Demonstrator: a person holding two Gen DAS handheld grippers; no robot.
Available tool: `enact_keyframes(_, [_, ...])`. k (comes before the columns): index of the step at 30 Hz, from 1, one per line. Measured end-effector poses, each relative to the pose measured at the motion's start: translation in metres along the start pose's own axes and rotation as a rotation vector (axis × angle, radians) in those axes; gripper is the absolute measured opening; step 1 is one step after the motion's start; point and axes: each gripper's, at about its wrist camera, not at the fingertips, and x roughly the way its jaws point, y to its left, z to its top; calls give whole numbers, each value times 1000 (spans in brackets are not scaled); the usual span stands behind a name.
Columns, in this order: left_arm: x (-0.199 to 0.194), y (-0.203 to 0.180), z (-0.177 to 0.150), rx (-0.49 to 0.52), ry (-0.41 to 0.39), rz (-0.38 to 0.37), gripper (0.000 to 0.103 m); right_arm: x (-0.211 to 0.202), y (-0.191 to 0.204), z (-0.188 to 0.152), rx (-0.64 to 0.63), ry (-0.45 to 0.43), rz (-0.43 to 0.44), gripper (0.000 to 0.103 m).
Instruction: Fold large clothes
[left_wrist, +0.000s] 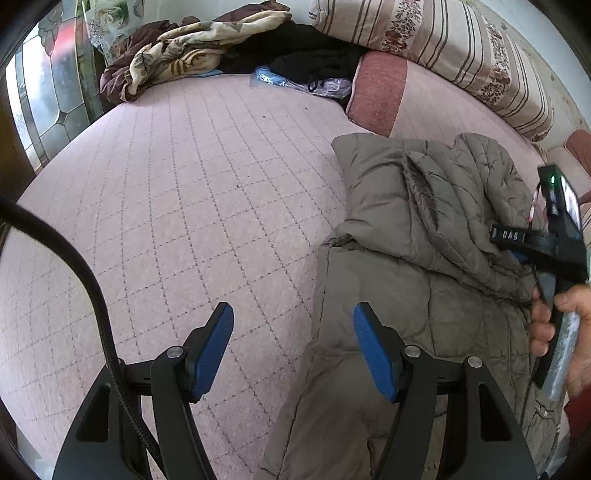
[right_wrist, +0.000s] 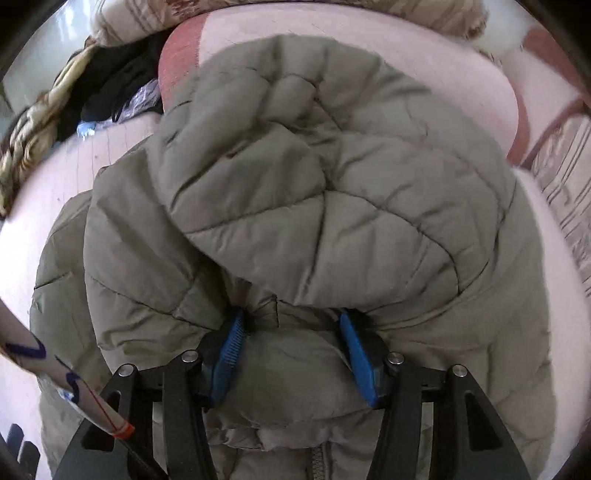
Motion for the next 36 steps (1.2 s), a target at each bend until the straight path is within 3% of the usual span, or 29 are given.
enact_keyframes(1, [0, 0, 0, 1, 1, 0, 67, -19, 2, 1, 13, -71, 1, 52])
enact_keyframes(4, [-1, 3, 0, -12, 0, 0, 66, -60, 20, -4, -5, -199, 40, 52])
enact_keyframes(8, [3, 9, -1, -45, 23, -19, 66, -46, 58, -11, -100, -125, 115, 52])
enact_keyframes(12, [3, 8, -2, -36, 23, -18, 66, -3, 85, -20, -149, -52, 44, 54])
enact_keyframes(14, [3, 7, -2, -30, 14, -14, 66, -6, 87, -18, -156, -62, 35, 55])
enact_keyframes(17, [6, 6, -1, -29, 28, -16, 66, -38, 70, -17, -114, -126, 106, 54])
enact_keyframes(21, [3, 9, -1, -37, 26, -25, 66, -74, 31, -24, -37, -229, 67, 55])
enact_keyframes(23, [2, 9, -1, -37, 23, -23, 66, -71, 10, -32, 5, -210, 13, 55])
enact_keyframes(25, [3, 7, -3, -32, 29, -22, 66, -45, -7, -33, 47, -130, -23, 55])
enact_keyframes(29, [4, 1, -4, -8, 30, -8, 67, 0, -32, -38, 163, 19, 54, 60])
enact_keyframes(32, [5, -1, -4, 2, 30, -3, 67, -14, -35, -37, 182, 5, 75, 61])
enact_keyframes(36, [9, 3, -5, -11, 49, 0, 66, -67, -48, -55, 86, -47, 76, 62])
